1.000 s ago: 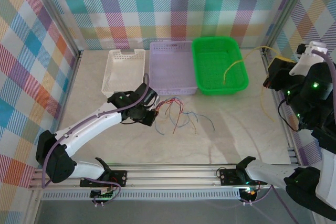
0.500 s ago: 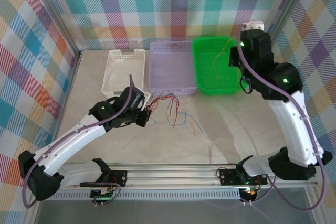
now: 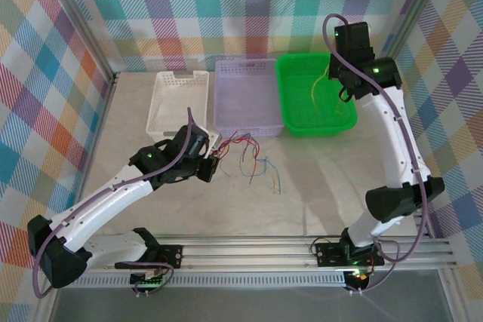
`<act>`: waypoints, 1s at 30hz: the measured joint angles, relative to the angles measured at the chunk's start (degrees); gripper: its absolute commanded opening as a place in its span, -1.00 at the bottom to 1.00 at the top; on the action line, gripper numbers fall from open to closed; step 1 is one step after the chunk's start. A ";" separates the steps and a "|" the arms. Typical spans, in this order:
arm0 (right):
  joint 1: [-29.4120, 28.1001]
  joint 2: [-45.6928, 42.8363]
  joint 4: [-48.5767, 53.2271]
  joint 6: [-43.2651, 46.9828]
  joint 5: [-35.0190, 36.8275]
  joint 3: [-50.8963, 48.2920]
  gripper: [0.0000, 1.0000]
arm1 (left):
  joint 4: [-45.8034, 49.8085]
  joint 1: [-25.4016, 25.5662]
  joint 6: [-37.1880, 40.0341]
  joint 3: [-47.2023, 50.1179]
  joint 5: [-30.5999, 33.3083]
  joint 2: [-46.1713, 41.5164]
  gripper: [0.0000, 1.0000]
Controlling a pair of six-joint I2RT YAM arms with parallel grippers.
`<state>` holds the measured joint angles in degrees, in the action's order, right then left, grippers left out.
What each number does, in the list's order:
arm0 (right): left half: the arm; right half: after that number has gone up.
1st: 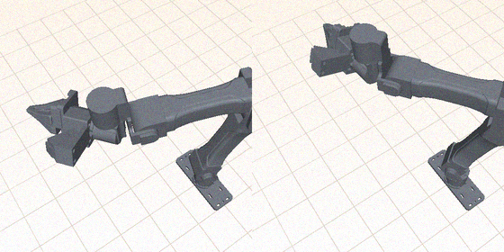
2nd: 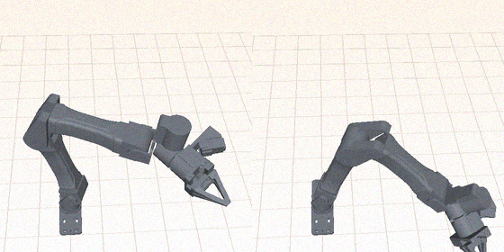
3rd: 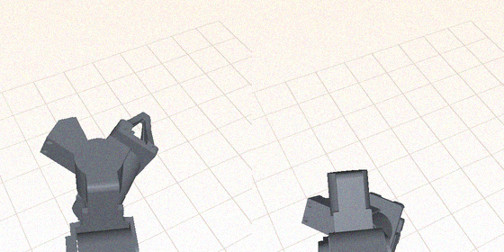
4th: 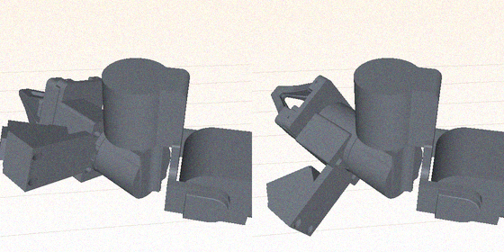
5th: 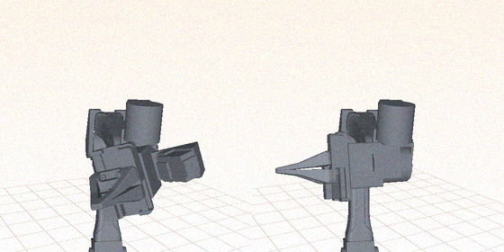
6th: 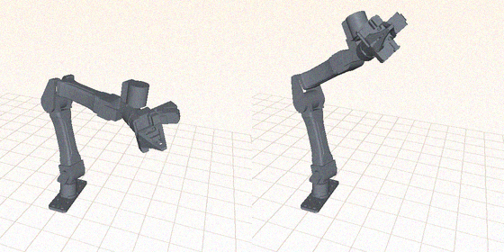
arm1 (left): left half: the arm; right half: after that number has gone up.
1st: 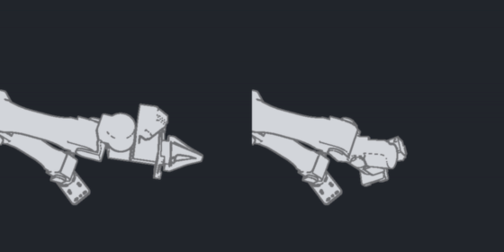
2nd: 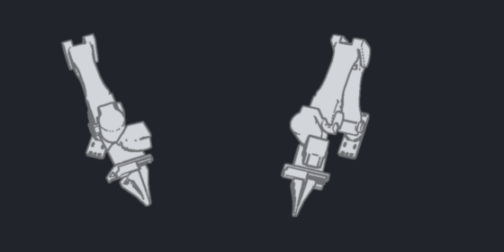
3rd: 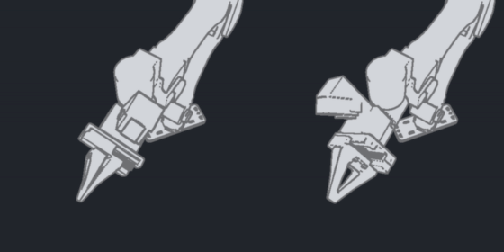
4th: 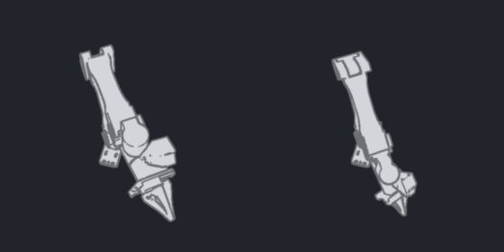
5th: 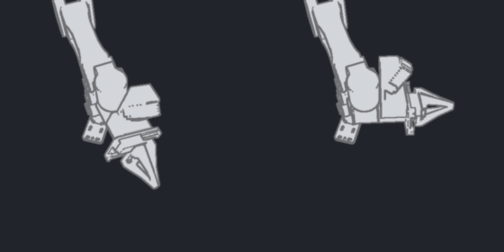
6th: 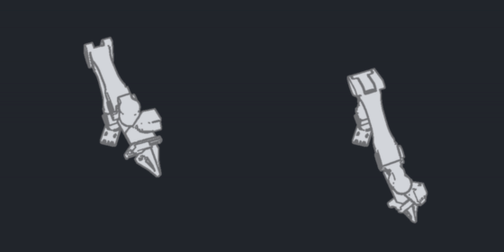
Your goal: Untangle the cables
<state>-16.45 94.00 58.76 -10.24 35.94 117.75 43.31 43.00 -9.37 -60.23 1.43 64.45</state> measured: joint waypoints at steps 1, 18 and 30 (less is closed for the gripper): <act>0.28 1.05 -0.31 0.00 -0.07 0.00 -1.00 | 0.00 0.00 0.02 0.02 -0.02 0.00 -1.00; 2.14 28.33 0.42 -3.06 -4.83 1.90 -1.00 | -0.02 0.48 0.24 0.07 -0.72 0.24 -1.00; 3.39 34.36 2.89 -5.66 -13.88 4.11 -0.85 | -0.02 0.83 0.26 0.09 -0.92 0.85 -1.00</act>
<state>-13.06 128.35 61.65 -15.90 22.06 121.86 43.29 43.83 -9.10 -60.14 0.51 65.30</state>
